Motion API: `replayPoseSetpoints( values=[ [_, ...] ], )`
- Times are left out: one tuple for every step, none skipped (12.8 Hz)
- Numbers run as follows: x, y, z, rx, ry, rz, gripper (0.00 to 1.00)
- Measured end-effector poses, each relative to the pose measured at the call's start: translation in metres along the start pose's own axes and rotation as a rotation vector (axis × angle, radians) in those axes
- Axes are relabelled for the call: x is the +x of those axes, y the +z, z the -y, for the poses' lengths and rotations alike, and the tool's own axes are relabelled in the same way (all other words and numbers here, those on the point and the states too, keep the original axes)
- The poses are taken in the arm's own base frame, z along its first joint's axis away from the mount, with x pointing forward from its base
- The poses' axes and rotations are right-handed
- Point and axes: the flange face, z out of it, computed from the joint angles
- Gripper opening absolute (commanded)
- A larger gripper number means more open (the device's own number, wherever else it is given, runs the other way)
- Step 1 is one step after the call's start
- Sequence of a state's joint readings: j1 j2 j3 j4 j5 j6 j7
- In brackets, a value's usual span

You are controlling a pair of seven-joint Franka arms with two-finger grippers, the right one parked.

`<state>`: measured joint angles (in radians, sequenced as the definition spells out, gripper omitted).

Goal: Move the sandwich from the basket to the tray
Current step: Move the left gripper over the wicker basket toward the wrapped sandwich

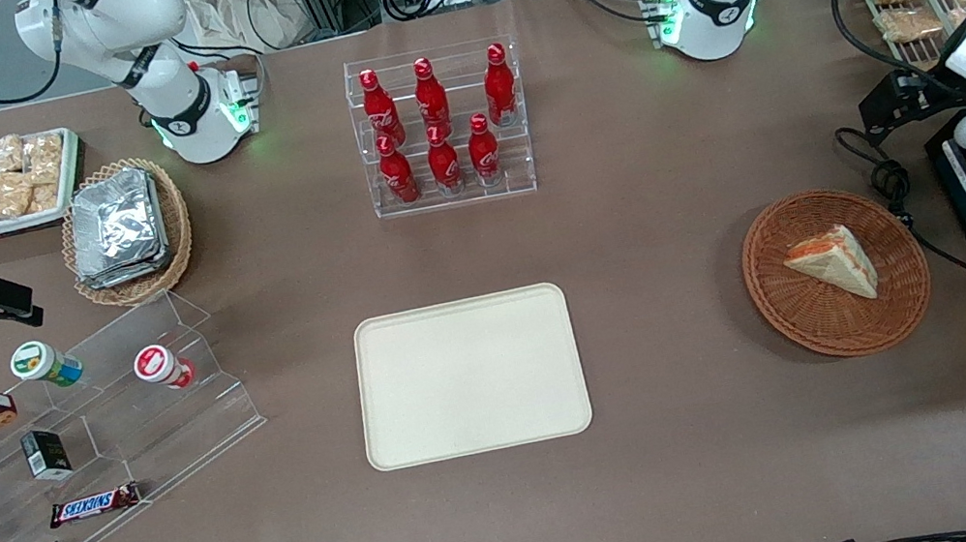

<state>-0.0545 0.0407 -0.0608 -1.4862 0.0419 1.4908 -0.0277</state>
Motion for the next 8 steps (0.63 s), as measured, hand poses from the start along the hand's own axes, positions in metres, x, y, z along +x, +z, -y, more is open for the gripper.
replayPoseSetpoints(
  values=[
    [0.000,0.000,0.000,0.000,0.000,0.000,1.00],
    [0.000,0.000,0.000,0.000,-0.001,0.001,1.00],
    [0.000,0.001,0.000,0.000,-0.004,0.001,1.00],
    [0.001,0.001,0.001,0.001,-0.008,0.002,1.00],
    [0.002,0.004,0.004,0.003,-0.015,0.007,1.00],
    [0.004,0.007,0.008,0.006,-0.025,0.014,1.00],
    [0.006,0.012,0.014,0.006,-0.042,0.022,1.00],
    [0.009,0.019,0.019,0.006,-0.064,0.032,1.00]
  ],
)
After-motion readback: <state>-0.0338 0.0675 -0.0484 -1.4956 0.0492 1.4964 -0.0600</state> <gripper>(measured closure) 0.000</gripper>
